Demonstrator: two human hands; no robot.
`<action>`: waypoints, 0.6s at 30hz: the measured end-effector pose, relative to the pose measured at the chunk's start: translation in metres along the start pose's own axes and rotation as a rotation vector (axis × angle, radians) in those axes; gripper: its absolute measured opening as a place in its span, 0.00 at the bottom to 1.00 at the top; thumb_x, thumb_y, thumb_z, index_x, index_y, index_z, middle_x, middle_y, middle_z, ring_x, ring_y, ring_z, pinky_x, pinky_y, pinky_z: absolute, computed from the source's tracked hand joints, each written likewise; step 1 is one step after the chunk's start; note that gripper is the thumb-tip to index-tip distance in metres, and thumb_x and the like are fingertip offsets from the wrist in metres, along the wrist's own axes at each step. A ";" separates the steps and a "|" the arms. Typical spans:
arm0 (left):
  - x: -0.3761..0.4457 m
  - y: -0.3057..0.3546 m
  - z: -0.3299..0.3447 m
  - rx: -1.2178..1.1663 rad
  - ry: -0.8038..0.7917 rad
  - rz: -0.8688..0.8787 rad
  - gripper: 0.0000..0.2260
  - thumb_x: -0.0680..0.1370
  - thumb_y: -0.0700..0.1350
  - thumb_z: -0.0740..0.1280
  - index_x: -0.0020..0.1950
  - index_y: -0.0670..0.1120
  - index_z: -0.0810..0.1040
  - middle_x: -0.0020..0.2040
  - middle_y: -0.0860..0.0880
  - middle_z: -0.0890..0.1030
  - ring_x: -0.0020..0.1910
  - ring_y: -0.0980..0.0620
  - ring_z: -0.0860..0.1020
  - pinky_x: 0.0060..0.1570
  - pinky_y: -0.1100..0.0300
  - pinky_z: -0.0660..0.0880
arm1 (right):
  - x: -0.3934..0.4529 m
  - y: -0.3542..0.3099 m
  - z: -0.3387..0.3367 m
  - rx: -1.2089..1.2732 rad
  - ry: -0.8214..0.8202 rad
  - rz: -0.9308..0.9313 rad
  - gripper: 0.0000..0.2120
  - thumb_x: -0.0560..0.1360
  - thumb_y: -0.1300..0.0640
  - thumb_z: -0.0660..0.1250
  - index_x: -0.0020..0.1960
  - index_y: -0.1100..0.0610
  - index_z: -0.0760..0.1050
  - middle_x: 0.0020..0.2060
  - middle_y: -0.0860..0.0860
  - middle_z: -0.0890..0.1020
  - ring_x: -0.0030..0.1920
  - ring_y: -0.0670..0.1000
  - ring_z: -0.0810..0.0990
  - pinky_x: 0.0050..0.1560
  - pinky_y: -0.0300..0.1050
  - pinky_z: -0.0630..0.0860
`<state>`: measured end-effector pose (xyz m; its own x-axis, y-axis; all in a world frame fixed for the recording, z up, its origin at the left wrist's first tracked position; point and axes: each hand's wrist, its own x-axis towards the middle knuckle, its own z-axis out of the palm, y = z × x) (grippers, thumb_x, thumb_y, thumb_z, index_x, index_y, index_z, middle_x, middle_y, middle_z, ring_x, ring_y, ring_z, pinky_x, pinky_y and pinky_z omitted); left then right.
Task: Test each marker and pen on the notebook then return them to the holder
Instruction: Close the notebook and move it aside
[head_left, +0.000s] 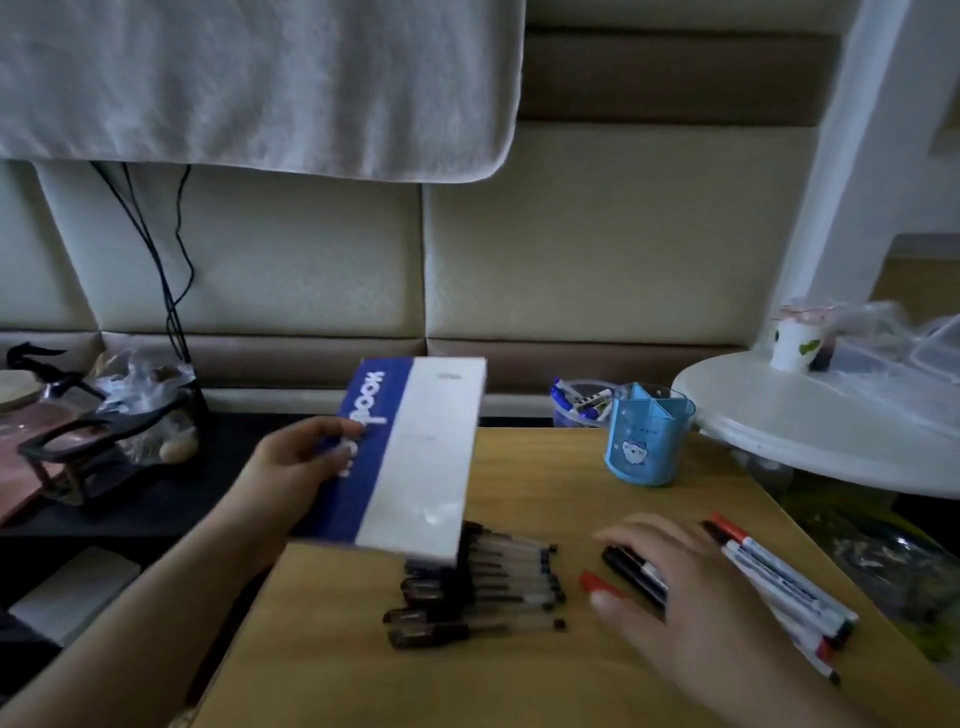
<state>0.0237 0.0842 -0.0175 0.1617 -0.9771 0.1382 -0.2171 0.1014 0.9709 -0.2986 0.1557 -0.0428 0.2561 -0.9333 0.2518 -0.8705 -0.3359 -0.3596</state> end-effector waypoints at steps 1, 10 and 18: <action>0.026 -0.011 0.000 -0.027 0.047 -0.022 0.08 0.81 0.40 0.64 0.53 0.51 0.80 0.56 0.46 0.80 0.46 0.53 0.81 0.35 0.63 0.77 | 0.016 -0.001 0.003 -0.078 -0.097 -0.072 0.28 0.71 0.35 0.66 0.69 0.33 0.62 0.59 0.26 0.60 0.62 0.32 0.57 0.60 0.29 0.58; 0.140 -0.086 0.012 0.572 -0.115 -0.089 0.09 0.80 0.42 0.65 0.57 0.54 0.77 0.60 0.47 0.75 0.52 0.50 0.75 0.49 0.54 0.75 | 0.118 0.011 0.017 -0.131 0.026 -0.015 0.31 0.70 0.31 0.64 0.69 0.42 0.67 0.68 0.43 0.70 0.70 0.48 0.64 0.68 0.50 0.67; 0.113 -0.072 0.046 1.100 -0.173 0.388 0.13 0.80 0.49 0.64 0.64 0.58 0.76 0.69 0.54 0.71 0.70 0.49 0.65 0.66 0.52 0.65 | 0.154 0.106 0.008 -0.307 0.342 0.315 0.16 0.74 0.54 0.70 0.59 0.49 0.70 0.56 0.51 0.77 0.60 0.56 0.71 0.53 0.53 0.72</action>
<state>0.0135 -0.0422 -0.0807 -0.2125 -0.9373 0.2764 -0.9498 0.2645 0.1668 -0.3483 -0.0251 -0.0488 -0.1429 -0.8710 0.4701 -0.9784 0.0528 -0.1997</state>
